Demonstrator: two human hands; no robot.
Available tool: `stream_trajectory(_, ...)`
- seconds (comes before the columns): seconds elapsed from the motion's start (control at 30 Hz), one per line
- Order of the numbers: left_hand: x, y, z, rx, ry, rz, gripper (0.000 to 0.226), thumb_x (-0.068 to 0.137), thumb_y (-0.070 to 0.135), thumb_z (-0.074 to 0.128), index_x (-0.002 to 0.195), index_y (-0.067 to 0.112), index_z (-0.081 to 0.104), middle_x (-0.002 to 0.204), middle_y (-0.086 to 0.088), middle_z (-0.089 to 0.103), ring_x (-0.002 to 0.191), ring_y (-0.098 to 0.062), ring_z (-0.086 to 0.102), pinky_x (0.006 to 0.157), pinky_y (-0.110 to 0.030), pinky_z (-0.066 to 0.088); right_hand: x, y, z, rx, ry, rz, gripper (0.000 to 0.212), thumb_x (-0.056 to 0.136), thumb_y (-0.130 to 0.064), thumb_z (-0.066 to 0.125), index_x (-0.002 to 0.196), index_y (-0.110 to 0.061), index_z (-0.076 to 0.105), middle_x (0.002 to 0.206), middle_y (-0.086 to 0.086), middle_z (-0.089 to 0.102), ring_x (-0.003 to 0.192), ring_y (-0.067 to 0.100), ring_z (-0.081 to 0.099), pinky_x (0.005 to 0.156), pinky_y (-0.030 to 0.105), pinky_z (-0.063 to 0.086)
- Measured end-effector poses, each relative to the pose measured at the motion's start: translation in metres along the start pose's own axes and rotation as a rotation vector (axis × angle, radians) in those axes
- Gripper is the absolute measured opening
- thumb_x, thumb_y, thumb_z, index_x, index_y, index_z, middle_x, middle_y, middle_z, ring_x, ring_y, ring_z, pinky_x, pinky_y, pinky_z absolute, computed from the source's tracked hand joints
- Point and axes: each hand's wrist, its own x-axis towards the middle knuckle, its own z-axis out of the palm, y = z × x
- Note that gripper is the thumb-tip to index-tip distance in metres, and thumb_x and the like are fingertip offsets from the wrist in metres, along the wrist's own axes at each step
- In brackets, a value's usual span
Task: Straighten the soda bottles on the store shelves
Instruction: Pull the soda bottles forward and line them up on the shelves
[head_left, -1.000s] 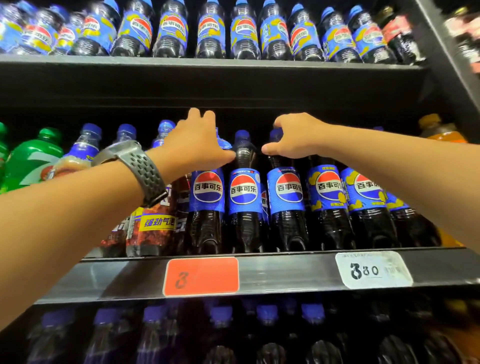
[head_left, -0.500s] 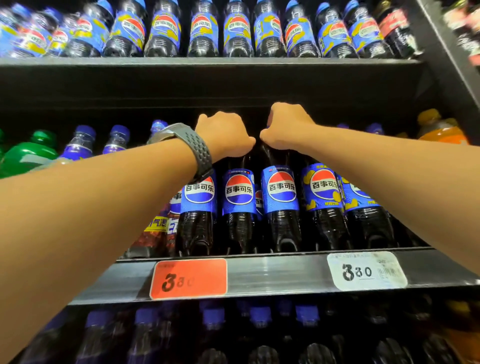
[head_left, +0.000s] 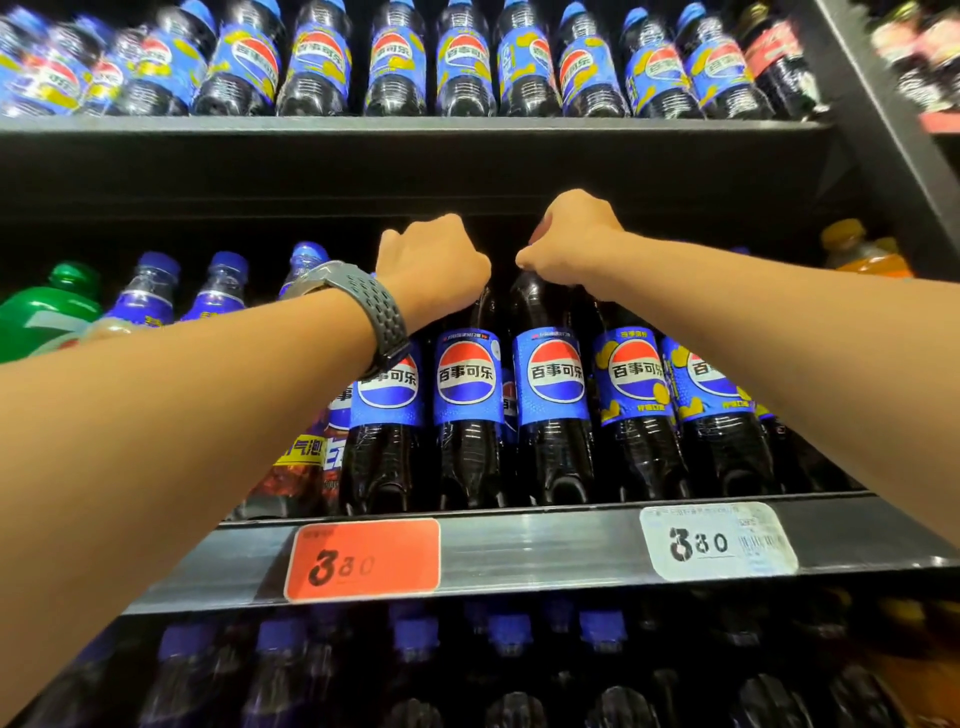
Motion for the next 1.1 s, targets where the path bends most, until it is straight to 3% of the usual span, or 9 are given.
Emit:
stream_trajectory(0.13, -0.002, -0.002, 0.003, 0.005, 0.032, 0.005, 0.030, 0.090, 0.036, 0.048, 0.107, 0.013, 0.055, 0.082, -0.001, 0.049, 0.078, -0.019, 0.043, 0.087, -0.037, 0.033, 0.001, 0.001, -0.001, 0.009, -0.009, -0.010, 0.031, 0.081, -0.024, 0.073, 0.107, -0.012, 0.065, 0.103, 0.007, 0.064, 0.091, 0.021, 0.063, 0.074, 0.031, 0.055)
stream_trajectory(0.27, -0.002, -0.001, 0.001, 0.076, 0.000, 0.033, 0.030, 0.089, 0.036, 0.047, 0.106, 0.013, 0.055, 0.092, -0.006, 0.057, 0.084, -0.024, 0.046, 0.091, -0.040, 0.034, 0.000, 0.005, -0.001, -0.052, -0.027, -0.072, 0.038, 0.083, -0.036, 0.070, 0.112, -0.011, 0.064, 0.110, 0.008, 0.064, 0.099, 0.023, 0.062, 0.083, 0.034, 0.054)
stream_trajectory(0.4, 0.003, 0.006, -0.004, 0.173, 0.050, 0.122, 0.027, 0.088, 0.034, 0.047, 0.102, 0.013, 0.055, 0.104, -0.014, 0.064, 0.100, -0.033, 0.056, 0.094, -0.043, 0.035, 0.000, 0.007, -0.009, -0.144, -0.103, -0.148, 0.042, 0.087, -0.041, 0.061, 0.114, -0.010, 0.064, 0.109, 0.007, 0.065, 0.099, 0.022, 0.061, 0.074, 0.029, 0.048)
stream_trajectory(0.5, 0.009, 0.021, -0.003, 0.151, 0.130, 0.220, 0.036, 0.087, 0.033, 0.045, 0.112, 0.011, 0.057, 0.111, -0.016, 0.064, 0.106, -0.037, 0.054, 0.091, -0.043, 0.036, 0.001, 0.015, -0.027, -0.185, -0.028, -0.198, 0.032, 0.086, -0.036, 0.059, 0.107, -0.014, 0.069, 0.106, 0.007, 0.068, 0.099, 0.023, 0.062, 0.074, 0.026, 0.046)
stream_trajectory(0.6, 0.009, 0.044, 0.004, 0.035, 0.100, 0.296, 0.038, 0.087, 0.039, 0.045, 0.112, 0.014, 0.060, 0.111, -0.012, 0.065, 0.106, -0.035, 0.056, 0.089, -0.041, 0.040, 0.003, 0.033, -0.054, -0.226, 0.063, -0.250, 0.024, 0.084, -0.028, 0.057, 0.101, -0.017, 0.071, 0.106, 0.005, 0.069, 0.102, 0.022, 0.061, 0.076, 0.022, 0.041)
stream_trajectory(0.73, 0.012, 0.076, 0.022, -0.084, -0.032, 0.282, 0.044, 0.088, 0.049, 0.047, 0.112, 0.015, 0.061, 0.113, -0.010, 0.066, 0.105, -0.032, 0.058, 0.087, -0.036, 0.046, 0.006, 0.067, -0.080, -0.337, 0.062, -0.313, 0.031, 0.082, -0.029, 0.060, 0.110, -0.014, 0.063, 0.111, 0.005, 0.066, 0.107, 0.024, 0.058, 0.089, 0.028, 0.043)
stream_trajectory(0.83, 0.012, 0.092, 0.035, -0.070, -0.074, 0.285, 0.050, 0.088, 0.056, 0.046, 0.111, 0.015, 0.062, 0.114, -0.012, 0.065, 0.107, -0.033, 0.057, 0.085, -0.036, 0.045, 0.006, 0.088, -0.093, -0.437, 0.064, -0.285, 0.036, 0.083, -0.031, 0.059, 0.111, -0.008, 0.062, 0.112, 0.012, 0.065, 0.107, 0.031, 0.056, 0.089, 0.035, 0.045)
stream_trajectory(1.1, 0.012, 0.106, 0.054, 0.051, -0.006, 0.188, 0.051, 0.089, 0.056, 0.042, 0.109, 0.013, 0.060, 0.113, -0.013, 0.065, 0.108, -0.036, 0.056, 0.092, -0.043, 0.035, 0.001, 0.115, -0.086, -0.501, -0.089, -0.280, 0.048, 0.087, -0.047, 0.057, 0.116, -0.009, 0.062, 0.118, 0.010, 0.064, 0.111, 0.030, 0.056, 0.087, 0.033, 0.044)
